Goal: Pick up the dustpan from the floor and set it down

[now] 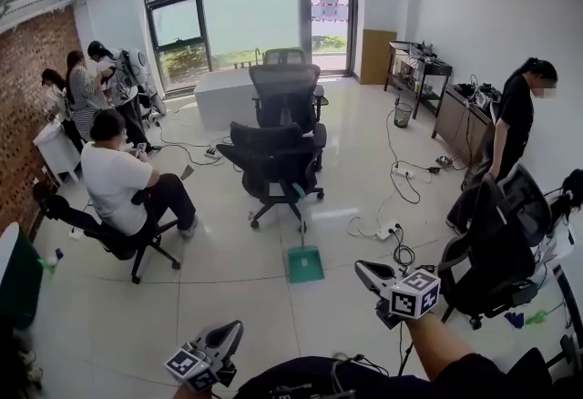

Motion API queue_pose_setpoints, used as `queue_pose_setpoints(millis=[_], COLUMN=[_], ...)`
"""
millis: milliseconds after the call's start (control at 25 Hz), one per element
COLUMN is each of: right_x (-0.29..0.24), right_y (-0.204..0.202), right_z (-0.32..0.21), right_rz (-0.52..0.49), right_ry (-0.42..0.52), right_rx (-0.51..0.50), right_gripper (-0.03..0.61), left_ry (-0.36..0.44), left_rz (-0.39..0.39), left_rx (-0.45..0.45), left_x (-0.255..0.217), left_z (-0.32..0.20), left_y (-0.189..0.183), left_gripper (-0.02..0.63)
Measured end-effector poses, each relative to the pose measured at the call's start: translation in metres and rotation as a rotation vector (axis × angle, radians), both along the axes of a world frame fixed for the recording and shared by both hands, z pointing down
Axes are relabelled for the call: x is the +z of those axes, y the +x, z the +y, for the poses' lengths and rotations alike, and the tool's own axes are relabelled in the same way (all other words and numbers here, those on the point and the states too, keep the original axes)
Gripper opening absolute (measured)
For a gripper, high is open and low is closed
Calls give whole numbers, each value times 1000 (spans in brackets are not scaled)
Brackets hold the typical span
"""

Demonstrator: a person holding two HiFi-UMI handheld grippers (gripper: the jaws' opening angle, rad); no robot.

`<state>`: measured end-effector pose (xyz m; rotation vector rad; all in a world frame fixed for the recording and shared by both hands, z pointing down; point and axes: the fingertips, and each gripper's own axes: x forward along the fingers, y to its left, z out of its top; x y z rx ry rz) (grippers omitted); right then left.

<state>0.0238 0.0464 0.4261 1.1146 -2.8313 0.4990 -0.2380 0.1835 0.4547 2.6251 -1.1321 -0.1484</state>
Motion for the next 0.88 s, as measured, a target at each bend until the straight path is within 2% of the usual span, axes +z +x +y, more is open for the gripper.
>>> queue_pose_setpoints(millis=[160,280,440,560,760,880], right_x=[-6,-6,-1,14,41,53], right_y=[-23,-1,63,128,243,287], right_z=[76,118,178,223,296,327], right_rz=[-19,-36,-45,-52,-20,-49], right_ry=[17,28,44,36,22,-13], right_rx=[1,-1,-27,-64,-141,-158], right_gripper=[25,23,21,21,20,20], left_ry=[10,24,40,37,1,-29], left_rz=[-1,-5,-24,-17,8,9], left_rx=[21,30,31,-2,-28,-25], left_x=[0,-1,-1,9,28,35], left_z=[67,102,157,200,266,299], left_y=[-20,5,74,141,269,323], left_gripper=[14,14,14,14,14,14])
